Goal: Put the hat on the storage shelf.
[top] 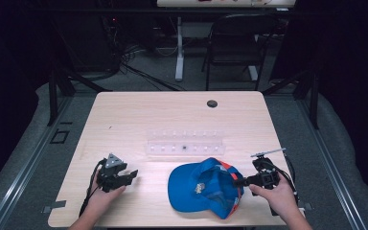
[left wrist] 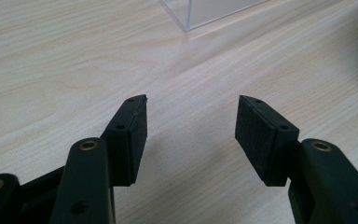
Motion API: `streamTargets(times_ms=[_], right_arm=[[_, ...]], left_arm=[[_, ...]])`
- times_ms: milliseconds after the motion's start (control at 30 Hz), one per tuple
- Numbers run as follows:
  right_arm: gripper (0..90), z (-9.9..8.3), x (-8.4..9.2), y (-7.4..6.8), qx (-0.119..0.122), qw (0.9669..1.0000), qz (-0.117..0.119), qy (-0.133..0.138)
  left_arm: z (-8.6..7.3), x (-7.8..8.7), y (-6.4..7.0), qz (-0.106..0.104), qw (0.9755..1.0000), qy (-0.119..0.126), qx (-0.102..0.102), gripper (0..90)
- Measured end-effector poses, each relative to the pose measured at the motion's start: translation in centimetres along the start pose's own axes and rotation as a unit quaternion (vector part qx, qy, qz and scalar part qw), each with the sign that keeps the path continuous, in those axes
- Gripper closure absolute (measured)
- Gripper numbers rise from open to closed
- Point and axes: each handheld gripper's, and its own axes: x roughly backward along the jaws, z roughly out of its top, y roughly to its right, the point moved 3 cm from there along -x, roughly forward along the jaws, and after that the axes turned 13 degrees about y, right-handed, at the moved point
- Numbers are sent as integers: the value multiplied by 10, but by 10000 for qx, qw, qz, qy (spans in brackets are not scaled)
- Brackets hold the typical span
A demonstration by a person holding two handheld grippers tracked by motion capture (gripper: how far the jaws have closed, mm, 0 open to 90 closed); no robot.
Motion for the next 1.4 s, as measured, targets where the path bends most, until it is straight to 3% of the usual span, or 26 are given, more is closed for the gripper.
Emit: streamTargets(times_ms=[333,467,733,767,833,967,1400], right_arm=[[774,12,2,-9,-98,9995,-272,-86],[774,21,4,-15,-251,9988,-407,-131],[774,40,5,-28,-123,9976,-555,-401],[774,40,4,-31,-196,9973,-621,-346],[774,45,5,-35,-94,9966,-639,-519],[774,51,3,-42,-55,9950,-845,-538],[773,64,-3,-60,235,9902,-1133,-787]], left_arm=[[0,0,1,-14,10000,3,30,440],[0,0,2,-23,10000,5,17,440],[0,0,1,-24,10000,2,35,440],[0,0,1,-25,10000,2,36,440],[0,0,1,-28,10000,4,26,440],[0,0,0,-25,10000,9,41,440],[0,0,0,-17,10000,-2,47,440]])
